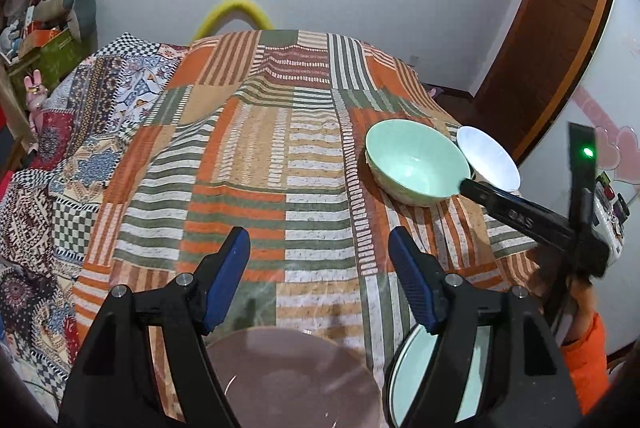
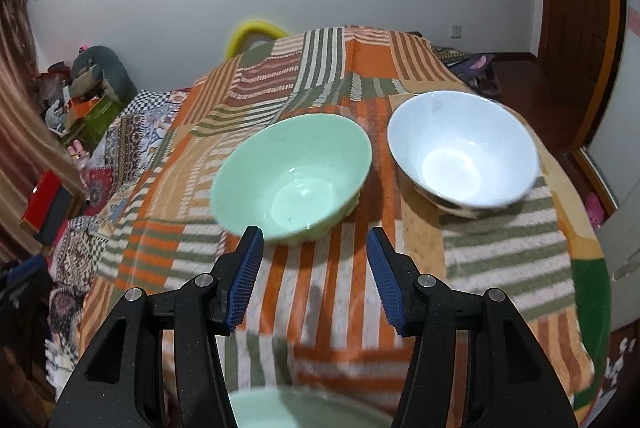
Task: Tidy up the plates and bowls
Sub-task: 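Move both tools to the mint-green bowl rim and close on it, then lift the mint-green bowl with both tools and carry it over the pink bowl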
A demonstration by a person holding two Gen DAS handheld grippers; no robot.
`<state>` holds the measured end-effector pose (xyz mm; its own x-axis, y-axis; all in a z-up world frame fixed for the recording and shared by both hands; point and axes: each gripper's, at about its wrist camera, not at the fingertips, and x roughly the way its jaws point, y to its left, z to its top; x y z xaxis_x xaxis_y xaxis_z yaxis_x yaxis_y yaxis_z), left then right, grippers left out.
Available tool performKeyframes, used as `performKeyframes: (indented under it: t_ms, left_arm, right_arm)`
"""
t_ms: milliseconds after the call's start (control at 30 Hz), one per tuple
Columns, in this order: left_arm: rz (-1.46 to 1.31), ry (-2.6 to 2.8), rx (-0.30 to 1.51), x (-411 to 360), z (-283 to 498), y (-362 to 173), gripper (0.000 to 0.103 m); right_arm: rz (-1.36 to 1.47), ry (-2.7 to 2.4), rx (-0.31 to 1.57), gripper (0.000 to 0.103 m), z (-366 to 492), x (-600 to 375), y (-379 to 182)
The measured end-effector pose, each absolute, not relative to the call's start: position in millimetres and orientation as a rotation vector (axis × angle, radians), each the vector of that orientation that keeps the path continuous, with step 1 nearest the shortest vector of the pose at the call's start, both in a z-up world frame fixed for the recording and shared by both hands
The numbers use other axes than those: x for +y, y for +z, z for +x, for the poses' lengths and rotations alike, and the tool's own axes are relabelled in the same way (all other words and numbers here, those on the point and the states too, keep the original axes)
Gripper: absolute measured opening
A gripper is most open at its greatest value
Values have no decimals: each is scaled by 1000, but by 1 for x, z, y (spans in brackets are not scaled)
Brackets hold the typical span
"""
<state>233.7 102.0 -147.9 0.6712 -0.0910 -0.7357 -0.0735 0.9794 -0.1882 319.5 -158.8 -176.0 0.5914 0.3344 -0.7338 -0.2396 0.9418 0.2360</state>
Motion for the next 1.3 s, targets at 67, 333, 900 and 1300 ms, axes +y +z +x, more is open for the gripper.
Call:
performKeyframes:
  t_ms: [67,333,900,1300]
  left_arm:
    - [-196,-18,835,100,239,-153,71]
    - [-140,-38,860,91,268,-171,72]
    - [-193,-84,1001,79,344,-211,53]
    - [-153,-107,1042,59,364,-228,10]
  right_arm:
    - [127,332,901,50,332,-156,-183]
    - [96,288,964,37,354,-150,-204]
    - [-115,481,947,21,324,-145,-212]
    - [-27,499,959,20,326,-142,-213]
